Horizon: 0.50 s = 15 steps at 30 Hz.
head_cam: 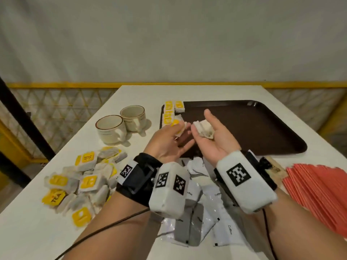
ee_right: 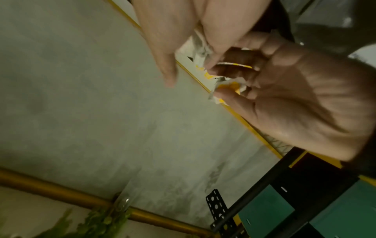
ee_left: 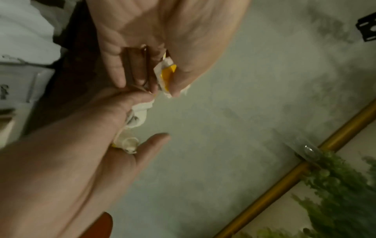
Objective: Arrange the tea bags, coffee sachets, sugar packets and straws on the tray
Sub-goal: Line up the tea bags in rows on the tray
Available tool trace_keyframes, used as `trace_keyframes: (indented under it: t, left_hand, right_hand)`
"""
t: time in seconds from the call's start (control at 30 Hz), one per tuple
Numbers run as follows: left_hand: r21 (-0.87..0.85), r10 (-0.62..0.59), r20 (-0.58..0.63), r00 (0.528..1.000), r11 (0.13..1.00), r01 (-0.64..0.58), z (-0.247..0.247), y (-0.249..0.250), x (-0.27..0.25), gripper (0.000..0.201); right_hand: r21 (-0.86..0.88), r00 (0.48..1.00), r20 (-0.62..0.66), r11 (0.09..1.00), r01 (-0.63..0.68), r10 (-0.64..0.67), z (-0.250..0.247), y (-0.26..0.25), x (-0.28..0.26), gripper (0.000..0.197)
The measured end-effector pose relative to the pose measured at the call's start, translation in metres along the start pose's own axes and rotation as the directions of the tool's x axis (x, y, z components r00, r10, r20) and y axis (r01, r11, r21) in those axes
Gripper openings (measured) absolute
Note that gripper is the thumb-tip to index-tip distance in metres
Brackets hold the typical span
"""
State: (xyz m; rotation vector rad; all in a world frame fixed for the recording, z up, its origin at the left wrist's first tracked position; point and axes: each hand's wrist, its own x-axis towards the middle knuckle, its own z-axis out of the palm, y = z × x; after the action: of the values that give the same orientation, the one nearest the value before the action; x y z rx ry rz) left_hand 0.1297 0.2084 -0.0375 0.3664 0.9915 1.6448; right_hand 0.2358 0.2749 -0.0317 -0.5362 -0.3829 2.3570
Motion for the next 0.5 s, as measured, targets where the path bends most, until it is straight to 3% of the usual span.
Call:
trace_keyframes:
  t: [0.03,0.1,0.13,0.27,0.37,0.5]
  left_hand:
    - [0.033,0.015,0.0,1.0,0.999,-0.015,-0.001,-0.002,-0.001,0.007]
    - [0.057,0.057,0.006,0.998,0.997,-0.057,-0.004,-0.005,-0.003,0.003]
    - [0.069,0.08,0.007,0.997,0.994,-0.081,-0.006,-0.006,-0.004,0.003]
    - [0.174,0.168,0.006,0.986,0.971,-0.167,-0.012,-0.01,-0.008,0.012]
    - [0.194,0.239,0.002,0.971,0.953,-0.235,-0.014,-0.009,-0.01,0.013]
    - [0.371,0.361,0.042,0.932,0.86,-0.35,-0.016,-0.007,-0.011,0.012]
  right_hand:
    - [0.011,0.999,0.009,0.999,-0.05,0.05,-0.001,-0.002,0.002,0.009]
    - [-0.075,0.993,-0.038,0.991,0.107,-0.111,-0.009,0.001,-0.002,0.021]
    - [-0.029,0.99,-0.063,0.992,0.121,-0.123,-0.011,0.002,-0.003,0.023]
    - [-0.113,0.996,-0.062,0.992,0.05,-0.057,-0.014,0.006,-0.014,0.005]
    - [-0.168,0.994,-0.057,0.982,0.084,-0.094,-0.017,0.005,-0.019,0.007]
    - [-0.251,0.99,-0.019,0.959,0.132,-0.141,-0.018,0.006,-0.027,0.006]
